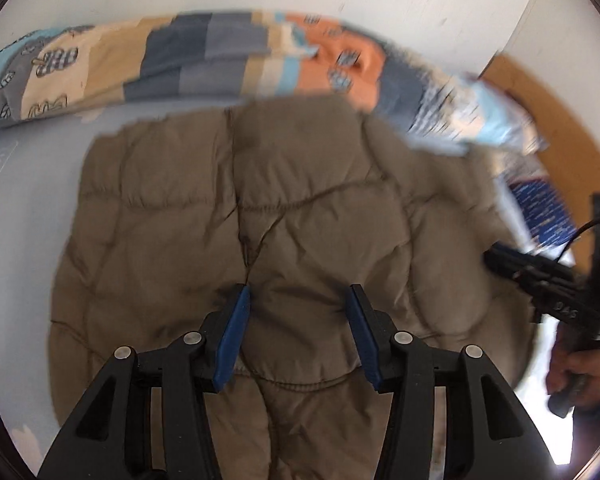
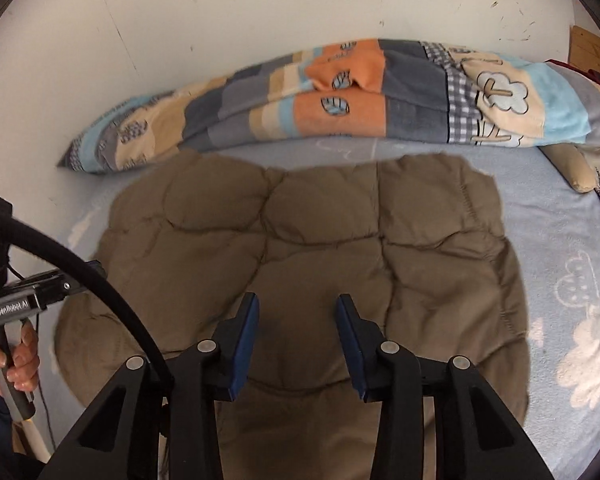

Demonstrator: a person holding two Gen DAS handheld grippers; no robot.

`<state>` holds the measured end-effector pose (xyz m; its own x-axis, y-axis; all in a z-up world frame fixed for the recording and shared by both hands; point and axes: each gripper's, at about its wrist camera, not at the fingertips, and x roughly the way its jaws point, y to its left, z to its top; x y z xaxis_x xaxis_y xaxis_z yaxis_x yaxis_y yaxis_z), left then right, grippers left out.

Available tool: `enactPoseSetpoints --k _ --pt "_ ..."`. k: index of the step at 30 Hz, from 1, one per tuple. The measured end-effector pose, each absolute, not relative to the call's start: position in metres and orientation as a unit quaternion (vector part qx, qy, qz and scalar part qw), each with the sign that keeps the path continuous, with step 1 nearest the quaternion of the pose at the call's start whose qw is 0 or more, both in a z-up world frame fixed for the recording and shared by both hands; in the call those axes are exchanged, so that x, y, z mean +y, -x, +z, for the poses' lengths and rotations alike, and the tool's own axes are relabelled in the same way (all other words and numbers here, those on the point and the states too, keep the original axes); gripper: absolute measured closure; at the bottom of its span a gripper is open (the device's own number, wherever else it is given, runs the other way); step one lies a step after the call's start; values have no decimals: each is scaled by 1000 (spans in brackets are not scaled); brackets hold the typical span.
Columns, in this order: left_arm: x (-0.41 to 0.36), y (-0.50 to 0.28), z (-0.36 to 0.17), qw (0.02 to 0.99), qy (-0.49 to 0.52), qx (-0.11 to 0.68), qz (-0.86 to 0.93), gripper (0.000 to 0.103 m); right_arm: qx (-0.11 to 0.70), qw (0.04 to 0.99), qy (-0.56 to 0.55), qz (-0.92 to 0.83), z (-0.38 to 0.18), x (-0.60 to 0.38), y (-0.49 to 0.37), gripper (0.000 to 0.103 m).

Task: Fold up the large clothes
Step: 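Move both open grippers to the edge of the quilted jacket, then grasp the quilted jacket edge with both grippers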

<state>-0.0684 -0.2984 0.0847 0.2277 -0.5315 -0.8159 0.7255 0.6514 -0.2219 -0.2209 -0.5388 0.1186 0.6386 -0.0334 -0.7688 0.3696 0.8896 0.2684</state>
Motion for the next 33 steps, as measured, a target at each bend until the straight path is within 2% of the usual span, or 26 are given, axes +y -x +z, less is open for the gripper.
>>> enactPoseSetpoints --k 7,11,15,19,21,23,24,25,29,33 --pt "-311 60 58 778 -107 489 -380 54 456 863 -181 -123 66 -545 198 60" --pt "-309 48 45 776 -67 503 -375 55 467 853 -198 -122 45 -552 191 59" --pt "-314 64 50 802 -97 471 -354 55 477 848 -193 -127 39 -551 185 59" --pt "-286 83 84 811 -59 454 -365 55 481 849 -172 -134 61 -547 188 59" --pt "-261 107 111 821 -64 417 -383 55 450 865 -186 -118 91 -541 211 58" --pt "-239 133 128 834 -98 385 -383 55 418 883 -184 -112 122 -533 245 51" --pt "-225 145 133 838 -111 377 -379 55 409 887 -175 -124 133 -529 262 41" --pt "-213 156 135 841 -118 372 -376 55 405 888 -171 -133 140 -525 279 37" --pt "-168 186 135 859 -133 353 -345 52 372 893 -199 -156 146 -505 349 37" --pt "-151 183 119 872 -129 356 -310 50 350 888 -234 -185 135 -499 368 37"
